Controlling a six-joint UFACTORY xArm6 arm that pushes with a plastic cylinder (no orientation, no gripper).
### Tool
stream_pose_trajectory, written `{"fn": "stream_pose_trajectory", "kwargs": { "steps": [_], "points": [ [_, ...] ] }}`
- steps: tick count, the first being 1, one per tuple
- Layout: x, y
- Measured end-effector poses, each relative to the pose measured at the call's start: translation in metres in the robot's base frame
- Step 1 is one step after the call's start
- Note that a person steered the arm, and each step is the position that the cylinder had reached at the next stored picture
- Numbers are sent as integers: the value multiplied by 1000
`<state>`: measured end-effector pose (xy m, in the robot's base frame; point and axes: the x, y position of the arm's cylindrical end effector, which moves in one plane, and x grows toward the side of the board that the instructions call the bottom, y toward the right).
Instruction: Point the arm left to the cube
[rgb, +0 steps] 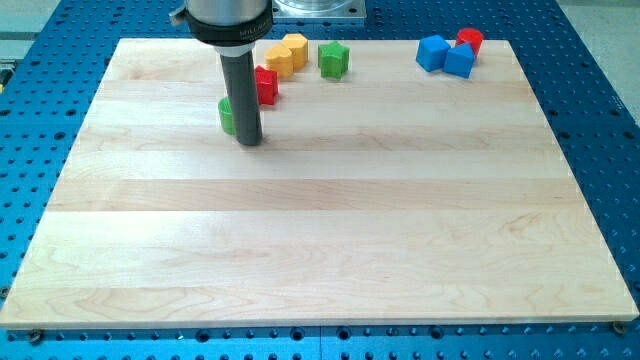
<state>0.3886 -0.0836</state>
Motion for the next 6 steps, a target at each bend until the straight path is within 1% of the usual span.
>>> {"fn": "stream_pose_trajectory", "kwargs": {
  "steps": [1,2,3,4,5,6],
  "points": [
    [-19,33],
    [-39,-15],
    [-15,-103],
    [-2,-114],
    [10,-8],
    [-16,123]
  ]
}}
